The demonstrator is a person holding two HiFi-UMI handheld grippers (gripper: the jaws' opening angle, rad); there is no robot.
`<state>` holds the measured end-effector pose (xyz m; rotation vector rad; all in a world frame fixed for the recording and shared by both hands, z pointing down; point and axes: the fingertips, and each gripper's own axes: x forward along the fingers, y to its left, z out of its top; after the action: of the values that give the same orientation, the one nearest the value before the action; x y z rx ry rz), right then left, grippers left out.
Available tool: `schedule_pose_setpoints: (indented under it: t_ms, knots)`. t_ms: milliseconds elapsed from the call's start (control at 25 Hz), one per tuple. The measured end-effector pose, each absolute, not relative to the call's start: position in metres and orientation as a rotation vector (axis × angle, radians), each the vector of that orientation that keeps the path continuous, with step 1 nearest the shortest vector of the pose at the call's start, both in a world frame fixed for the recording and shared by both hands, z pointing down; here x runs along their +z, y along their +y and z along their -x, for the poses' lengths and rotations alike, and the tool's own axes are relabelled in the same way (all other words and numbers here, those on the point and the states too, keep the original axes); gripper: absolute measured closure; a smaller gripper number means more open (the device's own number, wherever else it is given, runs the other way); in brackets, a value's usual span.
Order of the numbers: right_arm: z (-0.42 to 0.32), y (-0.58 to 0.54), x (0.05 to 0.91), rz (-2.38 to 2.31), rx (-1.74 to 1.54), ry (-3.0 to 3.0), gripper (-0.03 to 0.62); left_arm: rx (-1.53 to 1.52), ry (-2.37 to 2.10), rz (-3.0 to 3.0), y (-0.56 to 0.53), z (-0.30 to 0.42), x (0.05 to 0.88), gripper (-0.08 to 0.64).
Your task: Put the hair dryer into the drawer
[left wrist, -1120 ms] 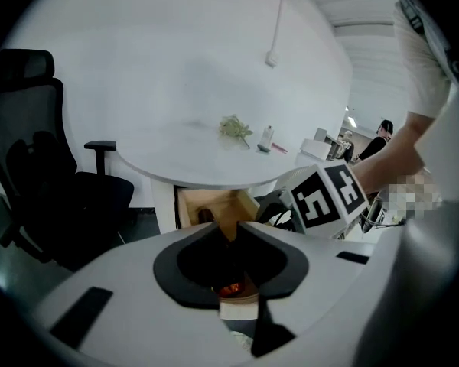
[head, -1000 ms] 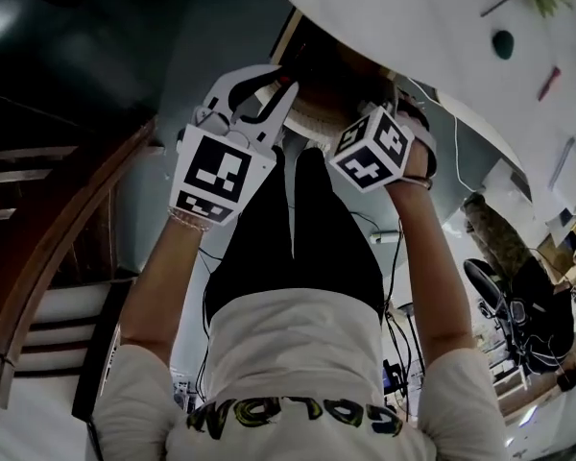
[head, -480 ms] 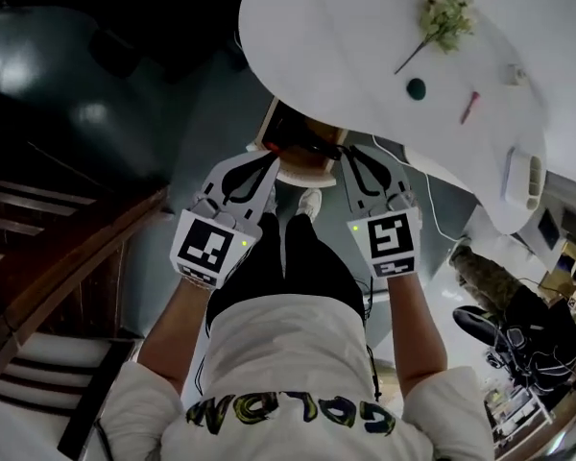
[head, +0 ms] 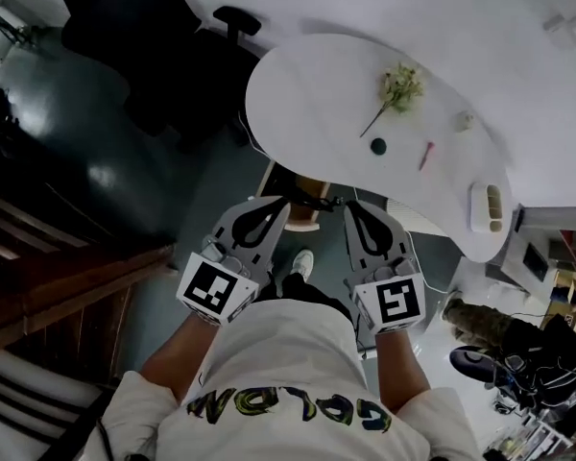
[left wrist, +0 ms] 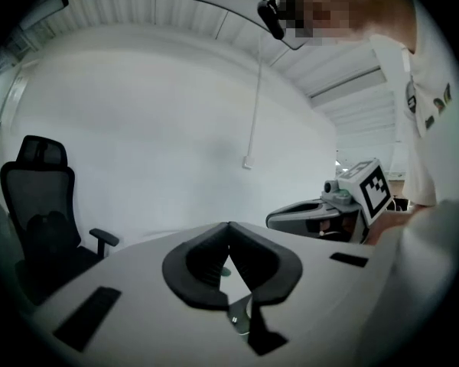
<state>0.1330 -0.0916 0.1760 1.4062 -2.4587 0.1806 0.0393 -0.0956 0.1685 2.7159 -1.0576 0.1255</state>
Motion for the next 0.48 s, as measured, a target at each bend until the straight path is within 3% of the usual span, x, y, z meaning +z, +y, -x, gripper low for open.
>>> schedule_pose_setpoints:
  t_ms: [480]
  knots:
    - [-0.135,-0.054,0.078,-1.477,0.086,-2.603,0.574,-0.052,-1.081,-2.808,-0.068,-0.060,0.074,0.549]
